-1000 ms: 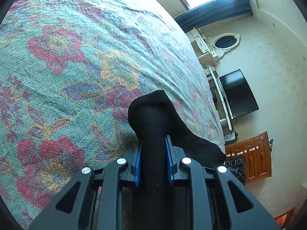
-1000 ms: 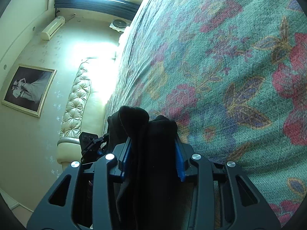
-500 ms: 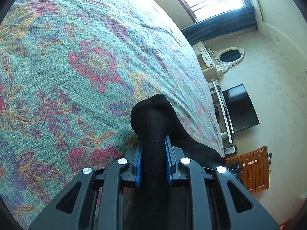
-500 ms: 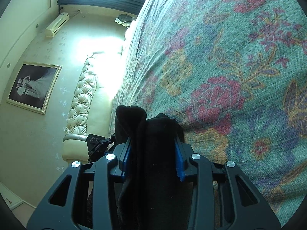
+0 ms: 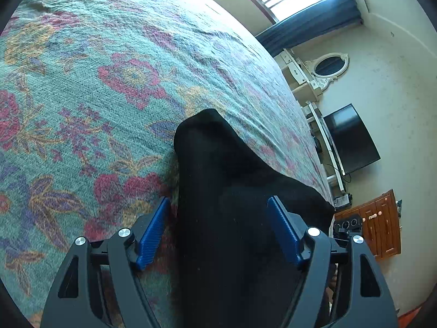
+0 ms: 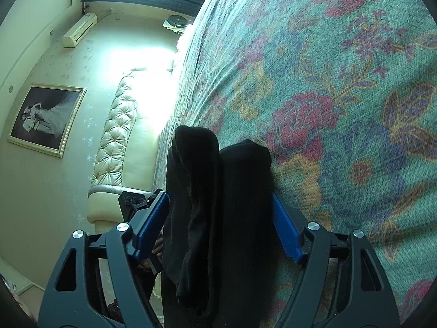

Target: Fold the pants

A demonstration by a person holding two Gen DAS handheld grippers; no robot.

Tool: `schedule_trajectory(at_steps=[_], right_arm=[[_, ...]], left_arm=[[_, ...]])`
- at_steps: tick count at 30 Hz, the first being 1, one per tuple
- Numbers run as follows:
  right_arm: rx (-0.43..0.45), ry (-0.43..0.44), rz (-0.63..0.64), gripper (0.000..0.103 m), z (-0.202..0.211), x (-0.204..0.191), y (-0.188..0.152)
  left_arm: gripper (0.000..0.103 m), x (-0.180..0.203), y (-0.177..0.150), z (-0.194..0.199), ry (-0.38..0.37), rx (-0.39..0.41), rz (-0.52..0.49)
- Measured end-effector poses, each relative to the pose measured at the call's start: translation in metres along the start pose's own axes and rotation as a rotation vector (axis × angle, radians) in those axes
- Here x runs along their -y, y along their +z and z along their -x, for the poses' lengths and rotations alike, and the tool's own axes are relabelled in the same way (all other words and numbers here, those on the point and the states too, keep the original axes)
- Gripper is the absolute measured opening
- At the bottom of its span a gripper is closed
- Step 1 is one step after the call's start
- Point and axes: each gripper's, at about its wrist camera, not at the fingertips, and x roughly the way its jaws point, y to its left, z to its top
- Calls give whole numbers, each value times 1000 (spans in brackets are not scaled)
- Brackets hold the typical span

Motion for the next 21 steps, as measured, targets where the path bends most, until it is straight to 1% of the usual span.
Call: schedule_trajectory(at_steps=[3,8,11,14,16,17,21], right_arm=[[-27,-12,10,79,5,0,-12],[-83,-8,29,79,8,-2,-39],[-119,-26,78,79,5,-9,-55],[-148,-39,108,78,3,-14,-66],[-168,-77,133,65,0,-17,-71],[-170,-88,134,62,0,-17,-72],[-157,-71,101,48,4,-11,-72]], left_arm=[[73,3,-15,7,21,-18,9],[73,10,-42,21,42,-46,6],[73,15,-61,25,66,-72,-16],[73,22,-74,27,90,-74,-66],[73,26,-78,26,107,-65,-95],[73,26,-80,27,114,-59,-102],[73,28,-86,28,116,-41,-95]])
